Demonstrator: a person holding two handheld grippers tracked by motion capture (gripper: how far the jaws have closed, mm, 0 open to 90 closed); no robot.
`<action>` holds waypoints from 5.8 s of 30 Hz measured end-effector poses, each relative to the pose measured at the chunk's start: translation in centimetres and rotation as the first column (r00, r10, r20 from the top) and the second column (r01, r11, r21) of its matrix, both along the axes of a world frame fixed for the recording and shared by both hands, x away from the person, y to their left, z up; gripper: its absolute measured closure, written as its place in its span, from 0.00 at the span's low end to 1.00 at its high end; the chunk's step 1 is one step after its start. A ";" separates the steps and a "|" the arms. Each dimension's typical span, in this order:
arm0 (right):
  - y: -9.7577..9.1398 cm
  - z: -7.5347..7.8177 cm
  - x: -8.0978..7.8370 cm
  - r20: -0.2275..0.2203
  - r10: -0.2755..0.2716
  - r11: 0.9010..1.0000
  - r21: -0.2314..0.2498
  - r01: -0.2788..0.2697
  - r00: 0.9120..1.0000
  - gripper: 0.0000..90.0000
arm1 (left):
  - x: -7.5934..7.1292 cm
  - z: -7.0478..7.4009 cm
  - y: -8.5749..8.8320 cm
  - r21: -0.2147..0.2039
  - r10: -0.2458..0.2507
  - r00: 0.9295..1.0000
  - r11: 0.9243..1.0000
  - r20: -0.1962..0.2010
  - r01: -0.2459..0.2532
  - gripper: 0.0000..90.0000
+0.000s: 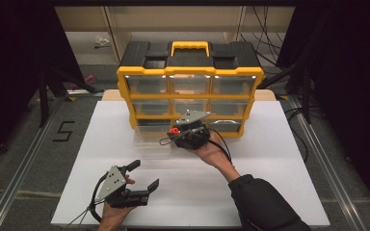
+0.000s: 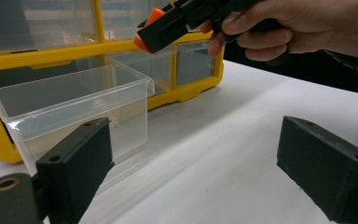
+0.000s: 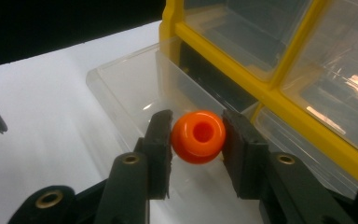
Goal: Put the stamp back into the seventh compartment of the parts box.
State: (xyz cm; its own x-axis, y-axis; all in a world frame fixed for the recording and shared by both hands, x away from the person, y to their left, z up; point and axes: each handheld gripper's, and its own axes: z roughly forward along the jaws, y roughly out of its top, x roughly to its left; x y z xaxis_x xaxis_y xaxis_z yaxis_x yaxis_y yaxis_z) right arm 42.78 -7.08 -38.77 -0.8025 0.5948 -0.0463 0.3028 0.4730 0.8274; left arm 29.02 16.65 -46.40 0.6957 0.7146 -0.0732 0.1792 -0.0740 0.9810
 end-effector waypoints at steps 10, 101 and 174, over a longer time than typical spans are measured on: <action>1.6 0.2 0.7 0.000 0.001 1.000 0.008 -0.001 1.000 0.72 | 0.0 0.0 0.0 -0.002 0.001 1.000 1.000 -0.002 -0.001 0.11; -7.7 -0.5 -7.7 0.137 -0.073 0.966 0.258 0.036 0.988 0.30 | 0.0 0.0 -0.2 -0.009 -0.010 1.000 1.000 -0.008 0.010 0.11; -13.8 -3.3 -11.0 0.157 -0.190 0.929 0.348 0.126 0.969 0.26 | 0.0 0.1 -0.2 -0.013 -0.021 1.000 1.000 -0.008 0.021 0.10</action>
State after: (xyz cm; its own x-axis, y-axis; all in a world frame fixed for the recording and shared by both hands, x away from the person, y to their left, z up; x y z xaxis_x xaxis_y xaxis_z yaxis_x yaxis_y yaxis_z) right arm 31.81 -20.93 -42.06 -0.6932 0.7197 0.0380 0.1773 0.1192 0.9769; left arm 28.98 16.43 -46.29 0.7101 0.6987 -0.0875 0.1854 -0.0655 0.9805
